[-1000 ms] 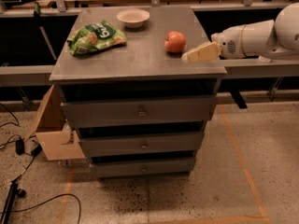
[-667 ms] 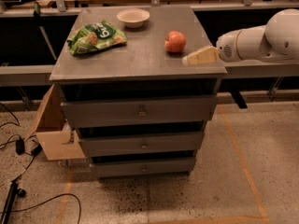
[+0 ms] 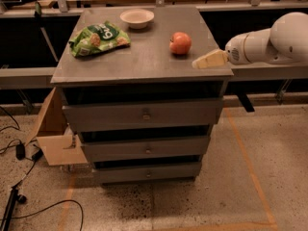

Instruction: Move apple near paper bowl

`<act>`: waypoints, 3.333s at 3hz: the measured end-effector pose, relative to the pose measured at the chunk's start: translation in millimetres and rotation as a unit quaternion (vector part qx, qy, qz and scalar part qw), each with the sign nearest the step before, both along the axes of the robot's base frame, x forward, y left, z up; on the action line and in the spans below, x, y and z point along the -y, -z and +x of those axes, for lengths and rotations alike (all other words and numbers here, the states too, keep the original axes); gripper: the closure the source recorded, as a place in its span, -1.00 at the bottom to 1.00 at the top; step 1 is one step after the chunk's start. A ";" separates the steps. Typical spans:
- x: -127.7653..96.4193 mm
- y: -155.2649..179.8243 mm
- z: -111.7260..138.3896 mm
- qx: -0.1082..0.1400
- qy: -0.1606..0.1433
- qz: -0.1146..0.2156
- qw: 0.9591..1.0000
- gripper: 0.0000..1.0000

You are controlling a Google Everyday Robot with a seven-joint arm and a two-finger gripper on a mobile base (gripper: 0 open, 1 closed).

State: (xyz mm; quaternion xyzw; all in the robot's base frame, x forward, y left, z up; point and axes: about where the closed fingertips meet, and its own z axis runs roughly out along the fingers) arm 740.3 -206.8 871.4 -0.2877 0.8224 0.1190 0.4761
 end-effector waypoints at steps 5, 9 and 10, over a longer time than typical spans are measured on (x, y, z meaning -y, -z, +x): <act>-76.0 -4.3 88.9 0.115 -0.072 0.014 0.991 -1.00; -121.9 -24.7 140.3 0.130 -0.094 0.043 0.986 0.91; -142.2 -35.1 163.8 0.129 -0.070 0.055 0.988 1.00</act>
Offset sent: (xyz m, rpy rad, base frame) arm 0.0509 0.0571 0.0267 0.0290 -0.2349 0.1064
